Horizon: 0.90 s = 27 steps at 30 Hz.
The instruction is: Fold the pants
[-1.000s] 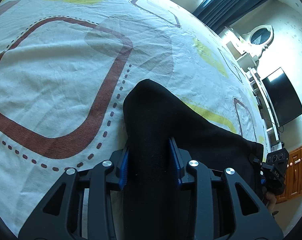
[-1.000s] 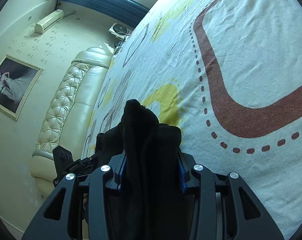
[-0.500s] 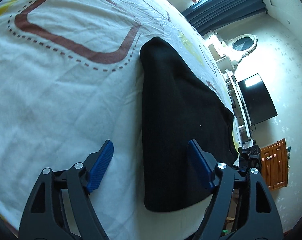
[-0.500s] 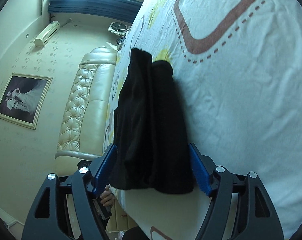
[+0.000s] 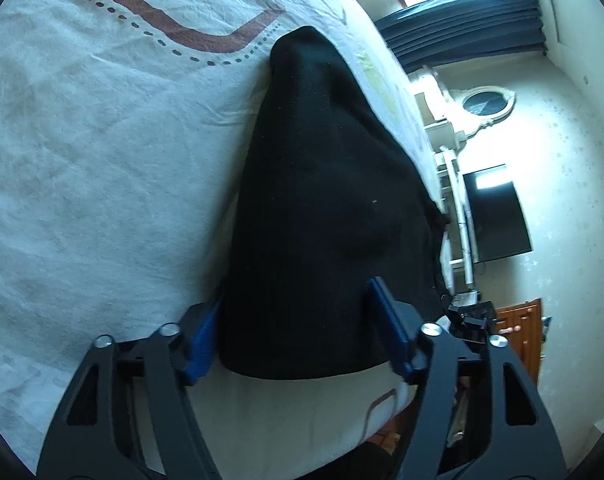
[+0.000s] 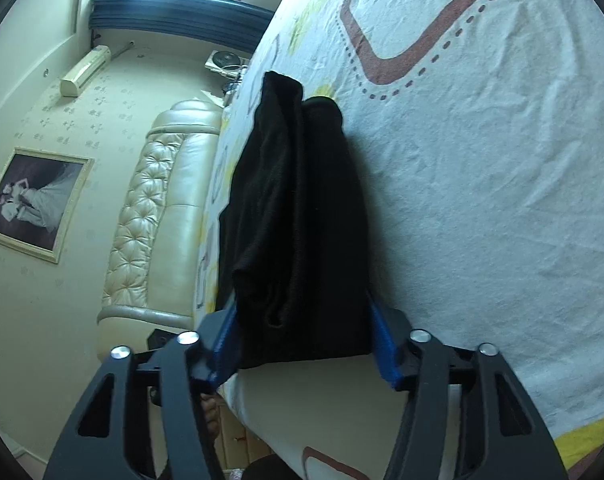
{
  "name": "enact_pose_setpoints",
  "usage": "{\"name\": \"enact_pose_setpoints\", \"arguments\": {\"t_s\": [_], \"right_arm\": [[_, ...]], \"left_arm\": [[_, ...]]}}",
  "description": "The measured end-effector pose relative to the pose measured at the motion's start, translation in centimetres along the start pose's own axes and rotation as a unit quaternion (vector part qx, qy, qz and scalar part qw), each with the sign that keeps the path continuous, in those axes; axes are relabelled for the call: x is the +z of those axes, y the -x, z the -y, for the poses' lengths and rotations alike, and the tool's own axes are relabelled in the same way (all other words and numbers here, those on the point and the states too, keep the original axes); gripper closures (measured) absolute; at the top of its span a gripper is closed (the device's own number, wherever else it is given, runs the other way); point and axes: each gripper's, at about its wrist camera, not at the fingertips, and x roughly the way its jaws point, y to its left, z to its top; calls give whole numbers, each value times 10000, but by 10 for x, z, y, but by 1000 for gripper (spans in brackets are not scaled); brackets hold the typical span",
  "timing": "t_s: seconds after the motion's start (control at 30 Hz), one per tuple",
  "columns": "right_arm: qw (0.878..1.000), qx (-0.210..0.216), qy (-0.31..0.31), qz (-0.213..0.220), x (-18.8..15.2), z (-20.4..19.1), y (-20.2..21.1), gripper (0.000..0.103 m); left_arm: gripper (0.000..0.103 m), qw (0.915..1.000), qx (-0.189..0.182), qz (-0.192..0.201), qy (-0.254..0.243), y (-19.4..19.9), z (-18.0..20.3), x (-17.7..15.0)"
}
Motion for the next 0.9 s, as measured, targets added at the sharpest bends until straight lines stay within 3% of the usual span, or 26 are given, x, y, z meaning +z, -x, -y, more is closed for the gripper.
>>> {"name": "enact_pose_setpoints", "arguments": {"t_s": [0.07, 0.33, 0.9], "right_arm": [[10000, -58, 62, 0, 0, 1, 2, 61], [10000, -56, -4, -30, 0, 1, 7, 64], [9999, -22, -87, -102, -14, 7, 19, 65]], "left_arm": [[50, 10000, -5, 46, 19, 1, 0, -1], [61, 9998, 57, 110, 136, 5, 2, 2], [62, 9994, 303, 136, -77, 9, 3, -6]]}}
